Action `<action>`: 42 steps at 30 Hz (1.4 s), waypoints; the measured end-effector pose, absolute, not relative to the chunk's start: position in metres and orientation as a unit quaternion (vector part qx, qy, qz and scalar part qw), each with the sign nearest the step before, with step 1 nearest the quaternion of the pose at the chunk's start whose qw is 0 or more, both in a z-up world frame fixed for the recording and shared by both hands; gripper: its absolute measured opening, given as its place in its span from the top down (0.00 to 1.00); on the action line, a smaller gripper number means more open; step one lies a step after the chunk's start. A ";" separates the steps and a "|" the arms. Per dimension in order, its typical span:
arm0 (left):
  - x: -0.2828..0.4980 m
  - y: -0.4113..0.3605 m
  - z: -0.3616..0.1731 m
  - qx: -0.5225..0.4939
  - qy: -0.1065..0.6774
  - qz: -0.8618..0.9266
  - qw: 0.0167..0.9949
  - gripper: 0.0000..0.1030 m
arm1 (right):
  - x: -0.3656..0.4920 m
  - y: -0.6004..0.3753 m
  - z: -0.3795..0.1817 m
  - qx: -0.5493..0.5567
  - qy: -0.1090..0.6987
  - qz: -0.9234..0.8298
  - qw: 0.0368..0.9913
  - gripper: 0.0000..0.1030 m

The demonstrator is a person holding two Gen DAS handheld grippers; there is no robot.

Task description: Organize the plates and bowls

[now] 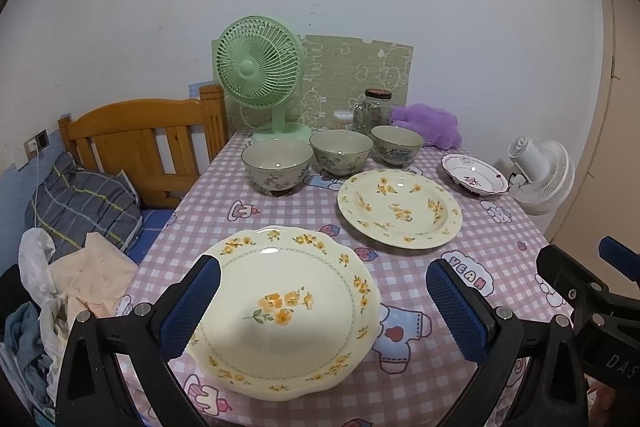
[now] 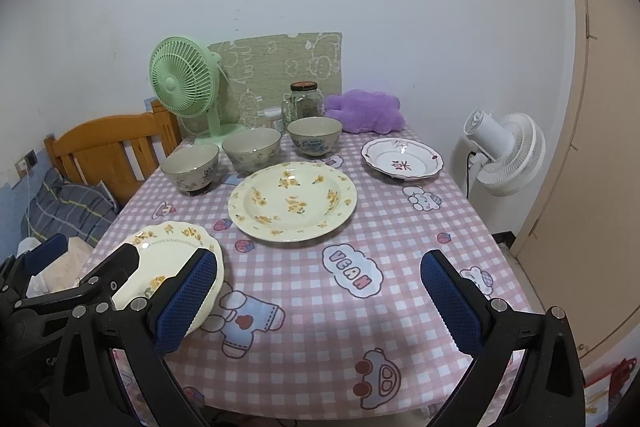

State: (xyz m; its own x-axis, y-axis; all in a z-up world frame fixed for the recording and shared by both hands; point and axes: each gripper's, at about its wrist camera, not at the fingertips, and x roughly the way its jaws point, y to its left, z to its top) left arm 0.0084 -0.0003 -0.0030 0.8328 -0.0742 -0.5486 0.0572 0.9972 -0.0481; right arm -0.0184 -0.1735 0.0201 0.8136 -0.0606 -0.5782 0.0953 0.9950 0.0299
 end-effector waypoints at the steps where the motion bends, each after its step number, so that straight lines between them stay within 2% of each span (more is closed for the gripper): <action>1: 0.008 -0.001 -0.003 -0.014 0.286 -0.035 0.957 0.00 | -0.019 -0.173 0.021 0.028 0.302 -0.043 0.952 0.00; 42: 0.004 0.001 0.002 -0.014 0.280 -0.025 0.960 0.00 | -0.019 -0.173 0.021 0.034 0.301 -0.038 0.952 0.00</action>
State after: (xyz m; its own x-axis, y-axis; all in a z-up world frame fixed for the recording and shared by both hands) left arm 0.0036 0.0015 0.0020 0.8418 -0.0564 -0.5368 0.0410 0.9983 -0.0406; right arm -0.0189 -0.1730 0.0212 0.8153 -0.0529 -0.5766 0.0935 0.9948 0.0411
